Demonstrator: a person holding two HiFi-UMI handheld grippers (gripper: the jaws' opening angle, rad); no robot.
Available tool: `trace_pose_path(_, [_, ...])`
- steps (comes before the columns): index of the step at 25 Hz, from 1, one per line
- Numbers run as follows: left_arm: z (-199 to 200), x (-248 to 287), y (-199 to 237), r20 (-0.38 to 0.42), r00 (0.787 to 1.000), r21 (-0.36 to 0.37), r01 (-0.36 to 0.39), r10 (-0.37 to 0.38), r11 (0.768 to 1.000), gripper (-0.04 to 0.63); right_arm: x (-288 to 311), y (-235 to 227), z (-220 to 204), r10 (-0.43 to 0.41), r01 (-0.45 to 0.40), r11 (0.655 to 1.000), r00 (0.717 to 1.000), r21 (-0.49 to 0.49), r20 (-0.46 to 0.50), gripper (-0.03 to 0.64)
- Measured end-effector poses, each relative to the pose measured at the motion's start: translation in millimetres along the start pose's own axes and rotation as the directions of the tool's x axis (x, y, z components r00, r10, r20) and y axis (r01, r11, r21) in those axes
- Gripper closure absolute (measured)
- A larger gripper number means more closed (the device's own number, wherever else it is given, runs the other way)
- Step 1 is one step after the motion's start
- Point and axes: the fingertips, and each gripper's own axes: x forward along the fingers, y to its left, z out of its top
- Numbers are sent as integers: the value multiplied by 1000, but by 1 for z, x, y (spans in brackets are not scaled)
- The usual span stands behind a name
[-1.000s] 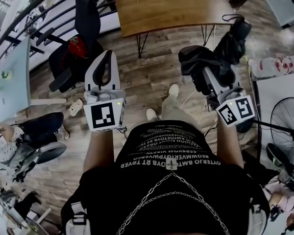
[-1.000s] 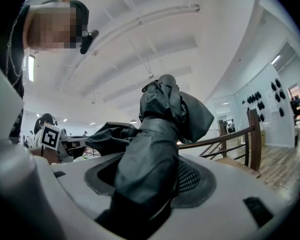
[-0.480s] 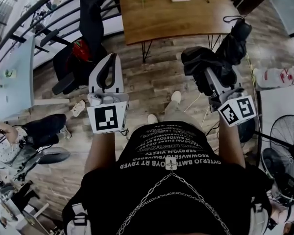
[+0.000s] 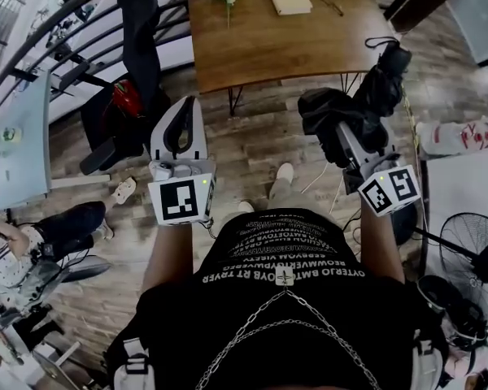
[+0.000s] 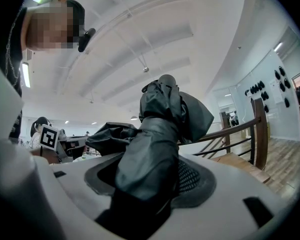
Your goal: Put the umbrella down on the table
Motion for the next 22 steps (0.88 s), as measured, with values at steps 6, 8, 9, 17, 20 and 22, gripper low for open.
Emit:
trace_pose_path(6, [3, 41, -18, 15, 1000, 16, -1, 1, 1000, 566, 6, -35, 5, -10, 10, 1000, 1000, 4, -7, 331])
trace_pose_path(8, [6, 56, -26, 6, 1000, 24, 6, -6, 1000, 566, 9, -48, 9, -10, 11, 1000, 1000, 6, -6, 331])
trace_pose_path(9, [8, 63, -31, 9, 1000, 32, 9, -9, 999, 566, 10, -55, 10, -10, 10, 1000, 1000, 8, -4, 331])
trace_pose_path(17, [33, 103, -64, 16, 1000, 77, 6, -8, 997, 566, 17, -102, 22, 25, -25, 999, 999, 29, 20, 331])
trace_pose_path(20, [41, 104, -73, 25, 1000, 97, -5, 3, 995, 566, 22, -113, 26, 57, -58, 998, 998, 33, 29, 331])
trace_pose_path(22, [42, 101, -77, 22, 1000, 106, -20, 18, 994, 566, 26, -117, 28, 81, -82, 996, 996, 30, 35, 331])
